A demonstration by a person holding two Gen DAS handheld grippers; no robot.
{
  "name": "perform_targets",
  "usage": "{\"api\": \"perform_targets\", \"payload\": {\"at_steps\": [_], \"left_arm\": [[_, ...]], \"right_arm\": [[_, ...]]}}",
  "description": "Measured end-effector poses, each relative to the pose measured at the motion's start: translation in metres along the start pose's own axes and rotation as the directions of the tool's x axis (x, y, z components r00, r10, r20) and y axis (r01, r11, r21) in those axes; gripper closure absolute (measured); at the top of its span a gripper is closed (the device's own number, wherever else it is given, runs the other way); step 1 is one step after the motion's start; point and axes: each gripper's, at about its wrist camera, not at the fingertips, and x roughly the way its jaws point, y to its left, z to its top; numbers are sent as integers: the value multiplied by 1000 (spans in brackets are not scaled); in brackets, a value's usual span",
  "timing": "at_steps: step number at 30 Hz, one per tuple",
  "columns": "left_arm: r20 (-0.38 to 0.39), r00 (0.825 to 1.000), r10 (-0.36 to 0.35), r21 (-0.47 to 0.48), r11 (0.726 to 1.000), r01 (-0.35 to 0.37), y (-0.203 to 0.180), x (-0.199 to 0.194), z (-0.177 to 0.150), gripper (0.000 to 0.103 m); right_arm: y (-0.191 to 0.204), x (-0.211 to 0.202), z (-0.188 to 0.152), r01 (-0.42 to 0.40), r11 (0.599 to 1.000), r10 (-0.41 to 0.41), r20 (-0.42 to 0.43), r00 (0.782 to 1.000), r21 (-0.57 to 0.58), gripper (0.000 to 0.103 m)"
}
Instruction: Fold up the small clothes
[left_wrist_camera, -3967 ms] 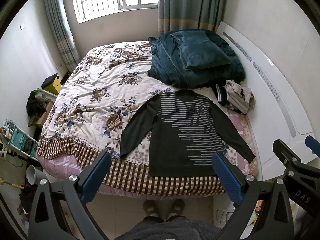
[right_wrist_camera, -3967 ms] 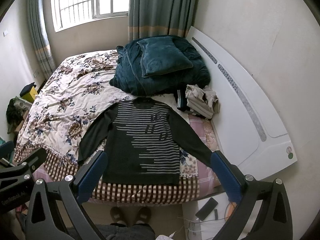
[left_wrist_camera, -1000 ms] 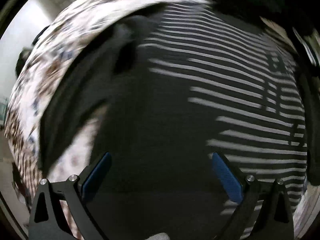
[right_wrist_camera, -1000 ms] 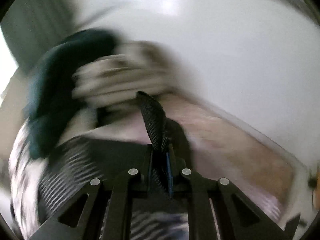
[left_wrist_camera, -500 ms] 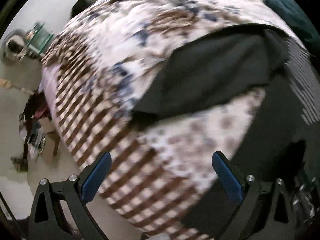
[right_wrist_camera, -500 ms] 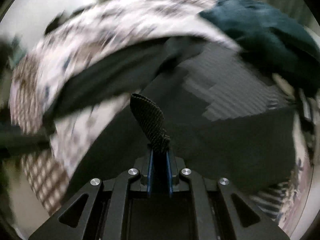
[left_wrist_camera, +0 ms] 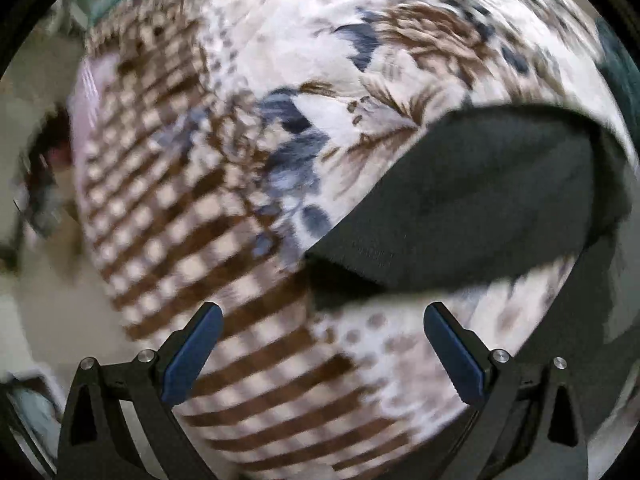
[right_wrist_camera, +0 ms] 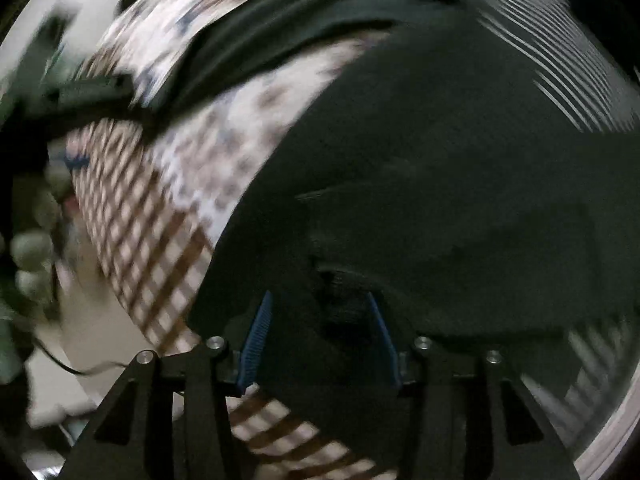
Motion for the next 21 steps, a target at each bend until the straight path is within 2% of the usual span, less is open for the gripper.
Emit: {"api": "perform_targets", "payload": {"at_steps": [1,3,6,7,8,10,12,14,15,17,19,21], "left_arm": [[-12,999,-45,-51,998,44,3,6,6,0],[-17,997,-81,-91,993,80,3,15,16,0],[-9,1000,7,-4,1000,-7,-13,31,28,2],[6,998,57,40,998,-58,-18,36,31,5],[26,996,85,64,994,-86,-20,39,34,11],[70,991,117,95,988,-123,-17,44,42,14],[112,982,153,42,986,-159,4,42,61,14],[140,977,161,-47,987,-156,30,34,77,14],[139,979,148,-74,988,-138,38,32,82,14],[95,995,19,-139,990,-6,57,31,85,14],[51,995,-85,-166,982,93,63,34,79,14],[3,990,-142,-158,977,141,60,43,65,14]], "right_arm": [[-14,-4,-4,1,997,-2,10,1000,77,52],[-38,-12,-9,16,977,-23,33,999,215,52],[-71,-21,-10,46,930,-65,39,997,364,52],[-80,-23,-10,56,913,-78,39,996,403,52],[-87,-25,2,57,901,-82,40,996,430,52],[-97,-27,3,63,885,-97,52,994,462,52],[-104,-31,8,76,879,-118,60,991,471,52],[-107,-39,15,83,872,-134,72,988,482,52],[-106,-42,16,82,870,-138,80,987,487,52],[-109,-50,17,72,867,-135,94,986,494,52],[-117,-64,14,59,859,-129,104,986,509,52],[-119,-66,12,46,842,-124,109,986,538,52]]}}
